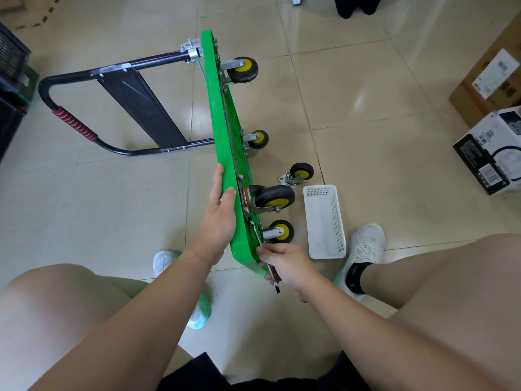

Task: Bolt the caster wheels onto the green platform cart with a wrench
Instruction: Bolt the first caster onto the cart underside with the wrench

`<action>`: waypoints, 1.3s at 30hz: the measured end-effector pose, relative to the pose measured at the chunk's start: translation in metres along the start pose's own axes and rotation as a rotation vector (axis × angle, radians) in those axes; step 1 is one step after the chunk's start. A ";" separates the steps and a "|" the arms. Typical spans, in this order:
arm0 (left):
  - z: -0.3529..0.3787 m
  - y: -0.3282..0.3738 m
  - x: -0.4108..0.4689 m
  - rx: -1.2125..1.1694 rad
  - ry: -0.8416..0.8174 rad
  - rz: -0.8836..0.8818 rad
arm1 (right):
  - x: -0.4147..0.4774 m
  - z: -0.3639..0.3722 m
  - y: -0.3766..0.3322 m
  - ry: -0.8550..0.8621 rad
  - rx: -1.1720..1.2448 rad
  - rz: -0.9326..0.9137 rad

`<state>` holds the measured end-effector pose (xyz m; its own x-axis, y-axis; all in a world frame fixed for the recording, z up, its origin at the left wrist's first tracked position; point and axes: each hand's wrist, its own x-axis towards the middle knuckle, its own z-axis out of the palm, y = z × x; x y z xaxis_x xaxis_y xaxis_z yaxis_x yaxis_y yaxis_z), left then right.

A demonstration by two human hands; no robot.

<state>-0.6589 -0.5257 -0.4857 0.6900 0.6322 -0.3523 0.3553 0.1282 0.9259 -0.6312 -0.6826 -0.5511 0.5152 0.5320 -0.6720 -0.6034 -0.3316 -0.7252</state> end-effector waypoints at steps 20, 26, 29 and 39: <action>-0.003 0.001 0.001 0.010 -0.024 0.004 | 0.052 -0.004 0.013 0.022 -0.201 -0.008; -0.003 0.000 0.002 0.014 -0.025 0.004 | 0.066 -0.006 0.008 0.026 -0.266 -0.019; -0.004 0.000 0.000 0.022 -0.020 -0.005 | 0.059 -0.011 0.007 0.022 -0.291 -0.029; -0.002 -0.001 0.003 0.025 0.016 0.003 | 0.022 -0.021 0.006 0.022 -0.284 -0.019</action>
<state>-0.6587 -0.5228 -0.4876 0.6813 0.6447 -0.3469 0.3688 0.1070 0.9233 -0.6113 -0.6893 -0.5734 0.5400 0.5239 -0.6587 -0.4008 -0.5281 -0.7486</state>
